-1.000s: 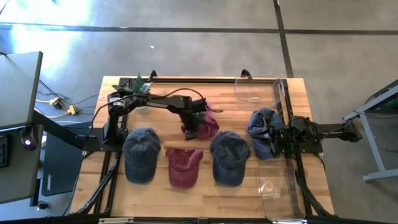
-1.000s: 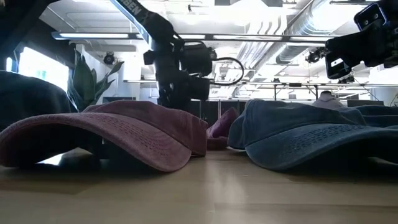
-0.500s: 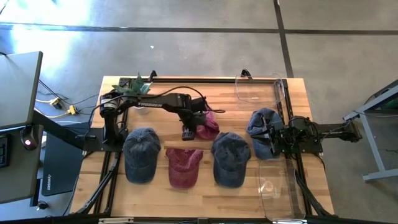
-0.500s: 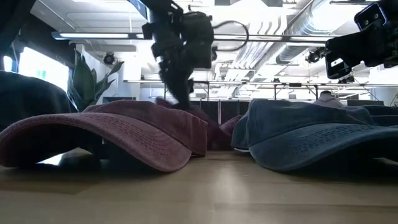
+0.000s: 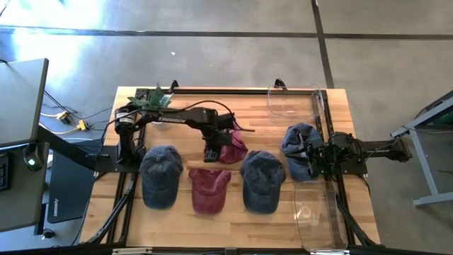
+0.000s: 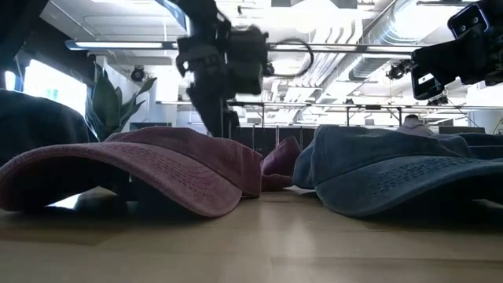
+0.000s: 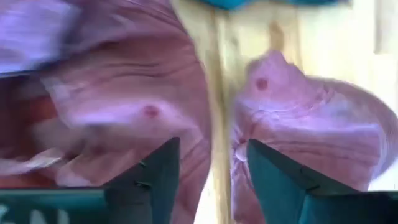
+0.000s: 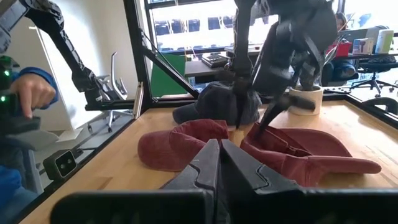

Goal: Pick & Place hat
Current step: Put the top red cap into the top transparent bin

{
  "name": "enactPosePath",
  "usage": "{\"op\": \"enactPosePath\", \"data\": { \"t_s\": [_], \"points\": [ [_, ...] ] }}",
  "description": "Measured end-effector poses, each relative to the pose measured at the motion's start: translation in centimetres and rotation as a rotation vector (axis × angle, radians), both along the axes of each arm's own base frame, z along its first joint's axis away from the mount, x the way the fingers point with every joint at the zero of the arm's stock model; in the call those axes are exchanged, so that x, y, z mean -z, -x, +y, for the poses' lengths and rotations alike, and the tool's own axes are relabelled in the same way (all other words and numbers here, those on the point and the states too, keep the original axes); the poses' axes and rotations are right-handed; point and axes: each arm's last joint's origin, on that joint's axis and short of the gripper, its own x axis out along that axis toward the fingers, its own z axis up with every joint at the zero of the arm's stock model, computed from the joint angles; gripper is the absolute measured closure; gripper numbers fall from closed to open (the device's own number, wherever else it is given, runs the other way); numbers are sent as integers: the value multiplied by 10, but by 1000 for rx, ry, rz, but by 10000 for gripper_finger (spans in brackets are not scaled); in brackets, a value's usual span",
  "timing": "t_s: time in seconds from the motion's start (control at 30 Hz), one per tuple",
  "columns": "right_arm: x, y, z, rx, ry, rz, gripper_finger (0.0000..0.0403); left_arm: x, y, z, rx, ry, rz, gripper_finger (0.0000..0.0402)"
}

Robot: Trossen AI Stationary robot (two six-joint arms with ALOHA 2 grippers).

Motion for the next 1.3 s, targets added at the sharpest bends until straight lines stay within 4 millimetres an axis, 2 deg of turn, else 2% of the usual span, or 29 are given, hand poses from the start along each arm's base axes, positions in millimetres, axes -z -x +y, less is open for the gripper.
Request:
{"op": "enactPosePath", "data": {
  "t_s": [0.13,0.23,0.33,0.4,0.5,0.57,0.7,0.77,0.83,0.93,1.0,1.07,1.2,1.3],
  "points": [
    [0,0,0,0,0,0,391,-16,7,-5,-72,-114,48,207],
    [0,0,0,0,0,-1,391,-27,12,-18,-72,-186,-23,212],
    [0,0,0,0,0,0,391,-16,24,-33,-72,-195,-155,219],
    [-1,0,0,3,0,-7,391,-2,34,-37,-106,-186,-250,223],
    [-7,0,-2,60,54,-81,391,23,53,-33,-226,-216,-282,228],
    [-13,1,-2,87,37,-141,391,28,61,-27,-299,-251,-339,232],
    [-28,4,-3,64,-155,-281,391,19,71,-19,-406,-372,-424,238],
    [-34,6,-4,83,-174,-341,391,14,72,-16,-441,-462,-432,240],
    [-36,7,-6,172,-122,-374,391,7,79,-16,-461,-537,-431,241],
    [-30,3,-9,315,-86,-303,391,-7,87,-20,-490,-592,-440,241],
    [-26,0,-13,431,-183,-262,391,-7,98,-28,-490,-606,-388,242],
    [-19,-5,-14,481,-238,-198,391,-7,101,-39,-497,-612,-414,242],
    [-17,-17,-15,455,-236,-152,391,3,114,-59,-534,-605,-434,242],
    [-28,-31,-14,353,-225,-84,391,9,116,-69,-572,-551,-468,242]
  ]
}}
